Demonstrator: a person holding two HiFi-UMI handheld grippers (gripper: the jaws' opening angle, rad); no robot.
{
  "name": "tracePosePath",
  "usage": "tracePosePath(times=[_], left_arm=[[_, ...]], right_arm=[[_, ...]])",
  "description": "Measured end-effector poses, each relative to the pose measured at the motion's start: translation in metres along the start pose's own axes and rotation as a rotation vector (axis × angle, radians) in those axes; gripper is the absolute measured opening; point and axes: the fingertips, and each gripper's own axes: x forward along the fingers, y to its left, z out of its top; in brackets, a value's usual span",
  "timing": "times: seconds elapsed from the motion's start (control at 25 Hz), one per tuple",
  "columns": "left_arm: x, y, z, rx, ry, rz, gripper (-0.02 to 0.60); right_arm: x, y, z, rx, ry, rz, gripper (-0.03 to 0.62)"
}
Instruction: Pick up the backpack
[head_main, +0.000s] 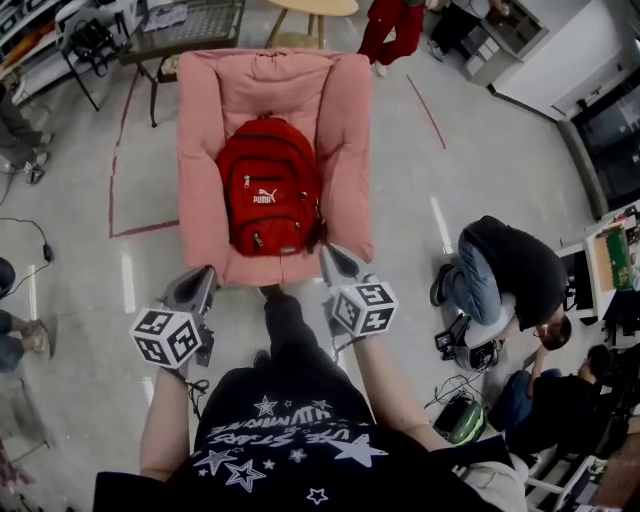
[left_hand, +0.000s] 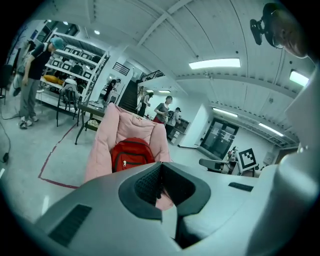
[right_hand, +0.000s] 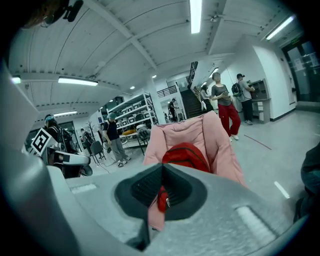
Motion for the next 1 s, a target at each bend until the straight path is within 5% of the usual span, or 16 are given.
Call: tracePosePath(times=[0.72, 0.84, 1.0], left_arm=[[0.152, 0.089, 0.054, -0.076, 0.079, 0.102, 0.009], [0.181, 0.104, 0.060, -0.079, 0.106, 0.103, 0.011], [0.217, 0.120, 0.064, -0.122, 0.122, 0.091, 0.172]], right_arm=[[0.172, -0.102, 0.044, -0.061, 0.123, -0.021, 0.004], [0.202, -0.114, 0.044, -0.050, 0.149, -0.007, 0.119], [0.241, -0.126, 0.038, -0.045, 0.186, 0.013, 0.300]])
